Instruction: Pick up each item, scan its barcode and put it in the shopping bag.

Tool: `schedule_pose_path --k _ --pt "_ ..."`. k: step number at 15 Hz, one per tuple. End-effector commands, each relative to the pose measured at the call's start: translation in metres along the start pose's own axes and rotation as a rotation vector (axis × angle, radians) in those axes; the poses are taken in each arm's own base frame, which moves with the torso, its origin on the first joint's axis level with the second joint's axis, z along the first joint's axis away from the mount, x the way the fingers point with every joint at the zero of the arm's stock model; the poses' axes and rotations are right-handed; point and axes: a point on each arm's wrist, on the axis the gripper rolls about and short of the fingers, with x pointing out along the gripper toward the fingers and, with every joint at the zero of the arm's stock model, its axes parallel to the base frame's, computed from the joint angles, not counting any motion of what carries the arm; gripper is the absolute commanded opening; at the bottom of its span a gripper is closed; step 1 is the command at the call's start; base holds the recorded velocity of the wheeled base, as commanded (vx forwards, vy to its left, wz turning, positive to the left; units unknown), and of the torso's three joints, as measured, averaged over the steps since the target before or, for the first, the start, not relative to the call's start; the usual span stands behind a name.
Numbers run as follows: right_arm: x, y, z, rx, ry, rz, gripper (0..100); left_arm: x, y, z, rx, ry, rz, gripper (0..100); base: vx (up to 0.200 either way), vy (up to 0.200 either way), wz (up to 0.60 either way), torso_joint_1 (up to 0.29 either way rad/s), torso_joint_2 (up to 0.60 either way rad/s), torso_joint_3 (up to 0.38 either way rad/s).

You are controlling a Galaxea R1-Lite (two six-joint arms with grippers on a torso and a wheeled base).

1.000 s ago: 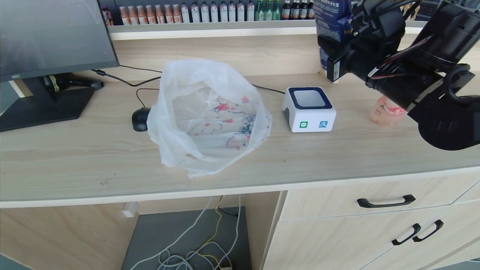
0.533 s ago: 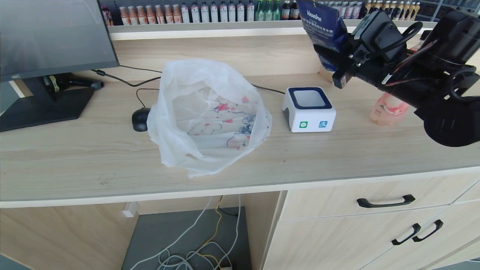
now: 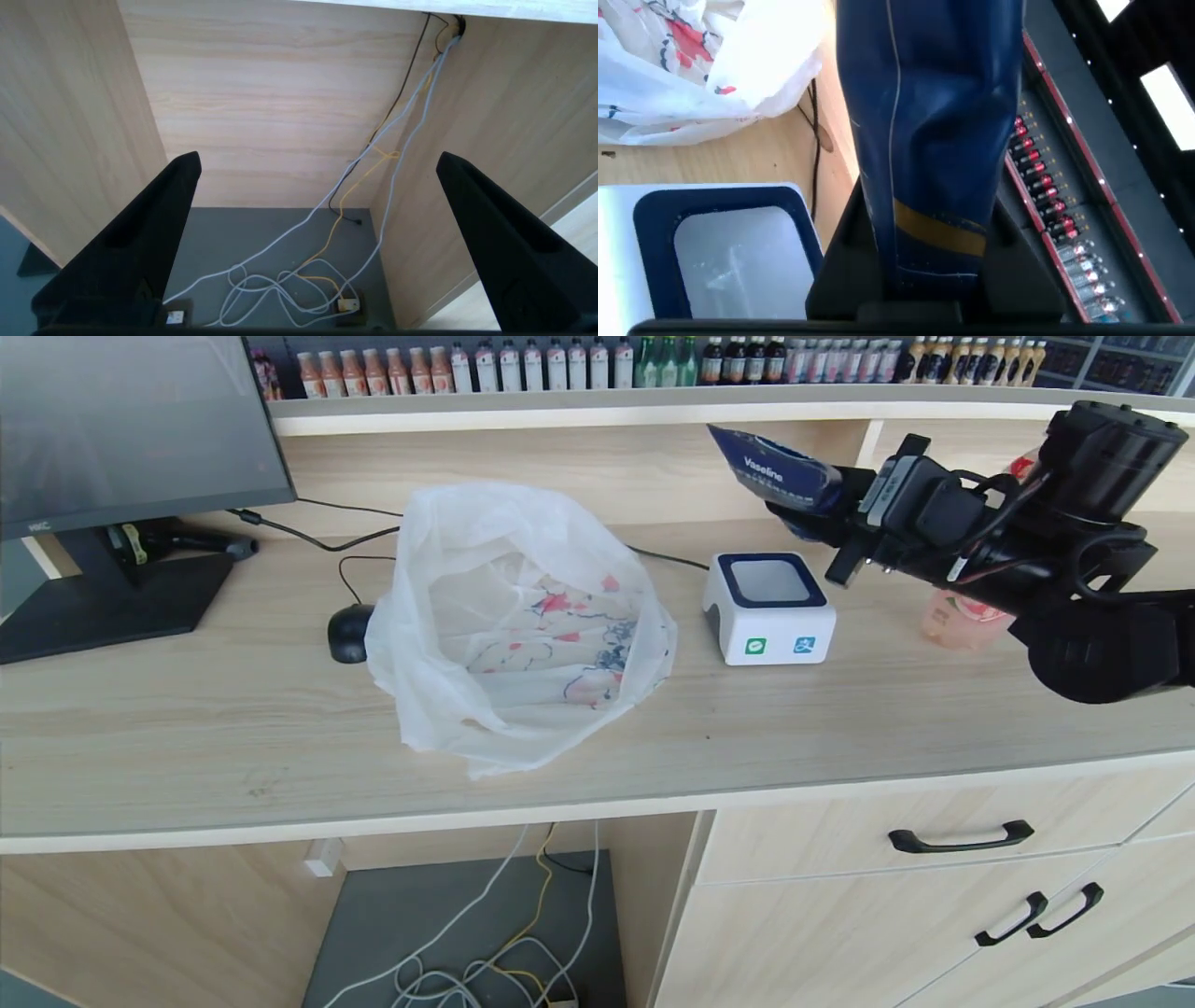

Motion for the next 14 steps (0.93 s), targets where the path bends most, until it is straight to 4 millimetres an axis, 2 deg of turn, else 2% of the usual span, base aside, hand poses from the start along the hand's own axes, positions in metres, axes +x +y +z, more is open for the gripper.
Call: schedule_pose_path --k 1,5,8,14 --pt "0.005 0.009 -0.003 0.003 -0.014 0.024 0 0.000 0.000 0.000 -0.001 0.000 0.000 100 0.000 0.000 0.00 0.000 0.00 0.000" --pt "0.005 0.016 0.000 0.002 -0.025 0.046 0 0.000 0.000 0.000 0.000 0.000 0.000 100 0.000 0.000 0.00 0.000 0.00 0.000" --pt "-0.003 0.024 0.003 0.007 -0.019 0.078 0 0.000 0.000 0.000 0.000 0.000 0.002 100 0.000 0.000 0.00 0.000 0.00 0.000" --pt "-0.005 0.021 0.007 -0.004 -0.022 0.077 0 0.000 0.000 0.000 -0.001 0.002 0.000 100 0.000 0.000 0.00 0.000 0.00 0.000"
